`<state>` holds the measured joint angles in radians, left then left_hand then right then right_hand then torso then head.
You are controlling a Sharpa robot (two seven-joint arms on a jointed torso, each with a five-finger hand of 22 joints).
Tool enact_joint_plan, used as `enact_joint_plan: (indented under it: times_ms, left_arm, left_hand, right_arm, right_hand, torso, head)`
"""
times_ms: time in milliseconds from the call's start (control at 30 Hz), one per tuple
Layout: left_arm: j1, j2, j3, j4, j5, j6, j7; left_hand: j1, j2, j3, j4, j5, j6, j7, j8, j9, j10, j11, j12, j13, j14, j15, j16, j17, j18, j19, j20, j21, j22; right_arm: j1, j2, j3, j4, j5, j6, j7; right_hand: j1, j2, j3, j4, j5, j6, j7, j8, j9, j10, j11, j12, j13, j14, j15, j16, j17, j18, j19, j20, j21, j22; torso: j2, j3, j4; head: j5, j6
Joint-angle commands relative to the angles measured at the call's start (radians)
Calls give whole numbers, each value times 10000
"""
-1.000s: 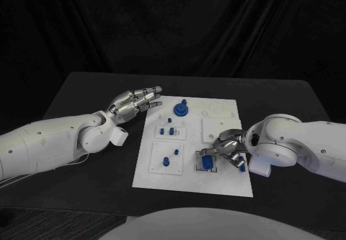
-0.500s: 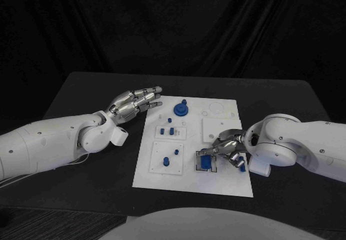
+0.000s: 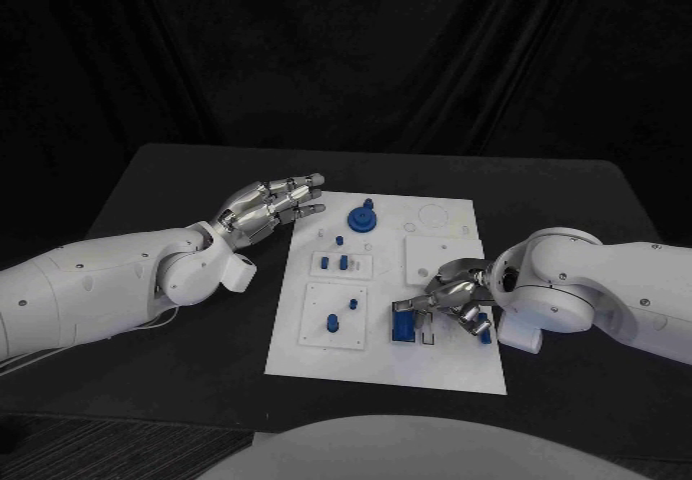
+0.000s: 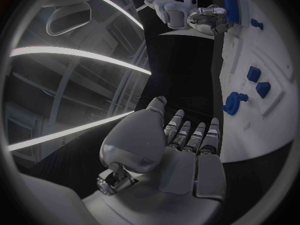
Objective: Assemble the parts on the task board
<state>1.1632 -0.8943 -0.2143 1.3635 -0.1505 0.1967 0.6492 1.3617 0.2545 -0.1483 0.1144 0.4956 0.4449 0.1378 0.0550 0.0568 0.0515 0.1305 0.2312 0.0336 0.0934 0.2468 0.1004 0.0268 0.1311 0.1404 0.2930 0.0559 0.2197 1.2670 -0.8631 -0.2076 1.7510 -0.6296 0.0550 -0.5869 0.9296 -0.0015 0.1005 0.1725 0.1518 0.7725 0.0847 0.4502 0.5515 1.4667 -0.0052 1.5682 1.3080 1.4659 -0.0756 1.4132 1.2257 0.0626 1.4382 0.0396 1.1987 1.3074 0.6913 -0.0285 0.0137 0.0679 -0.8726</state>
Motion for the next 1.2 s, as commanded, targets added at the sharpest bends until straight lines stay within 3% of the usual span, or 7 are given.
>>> enact_joint_plan:
  times_ms: [33,333,633,767,867,1033,1200]
  left_arm:
    - [-17,23,9,7,56,149,77]
    - [-19,20,9,4,56,170,53]
    - [-22,6,9,11,56,182,52]
    - [-23,-36,9,29,56,157,56]
    - [-23,-55,9,29,56,146,52]
    - [-23,-66,9,37,56,106,48]
    - [-23,-51,9,26,56,96,42]
  left_hand:
    - [-31,97,56,-28,53,-58,37,12,-5,-32,52,25,4,5,34,48,12,-172,71,-13,32,-9]
    - [-31,97,56,-28,53,-58,37,12,-5,-32,52,25,4,5,34,48,12,-172,71,-13,32,-9]
    - [-31,97,56,-28,53,-58,37,12,-5,-32,52,25,4,5,34,48,12,-172,71,-13,32,-9]
    - [-31,97,56,-28,53,-58,37,12,-5,-32,52,25,4,5,34,48,12,-172,71,-13,32,-9]
    - [-49,100,83,-41,59,-33,55,19,-1,-33,49,32,5,9,43,57,12,-186,78,-16,34,-13]
    - [-52,96,86,-44,60,-17,58,22,1,-31,49,39,6,12,44,62,13,-188,84,-16,36,-8]
    - [-53,94,87,-46,59,-12,58,23,2,-28,49,53,8,18,44,69,15,-189,92,-16,39,3]
  right_arm:
    - [-31,6,-2,-6,-50,156,-133]
    - [-34,3,-2,-23,-52,135,-120]
    - [11,-313,0,224,-52,-462,206]
    - [425,-722,1,517,-52,-511,364]
    - [845,-1045,2,700,-52,-329,298]
    - [1424,-1674,1,986,-160,62,12]
    - [1459,-1946,-2,901,-681,684,-154]
  right_hand:
    - [-101,-35,-175,91,-237,-114,-16,97,-33,1041,84,26,2628,459,102,-42,-23,183,-24,42,-76,1501]
    - [-247,31,-588,337,-950,-185,-14,246,-95,1041,89,26,2628,459,108,-44,-25,190,-23,50,-125,1502]
    - [-458,126,-885,663,-992,-107,-44,397,-111,1041,65,26,2628,461,92,-42,-20,199,-25,38,-173,1497]
    - [-416,251,-940,755,-933,-53,-62,471,-124,1041,52,26,2628,476,81,-10,41,184,12,29,-101,1522]
    - [20,321,-961,581,-463,-58,-73,518,-200,1041,36,26,2628,473,62,-35,-31,171,66,7,-41,1546]
    - [363,363,-997,399,-215,234,-142,633,-277,1041,-18,26,2628,500,21,23,59,129,161,-27,176,1616]
    - [631,416,-1041,239,685,482,-200,602,-448,1041,-73,26,2628,402,-31,-234,-465,141,151,-79,112,1602]
  torso:
    - [1,-2,3]
    - [3,2,0]
    - [-8,1,1]
    - [-4,2,3]
    - [-10,-4,-1]
    - [-20,-28,-6]
    - [-13,-22,-19]
  head:
    - [5,0]
    - [21,0]
    - [19,0]
    - [34,0]
    - [30,0]
    - [37,0]
    - [-28,0]
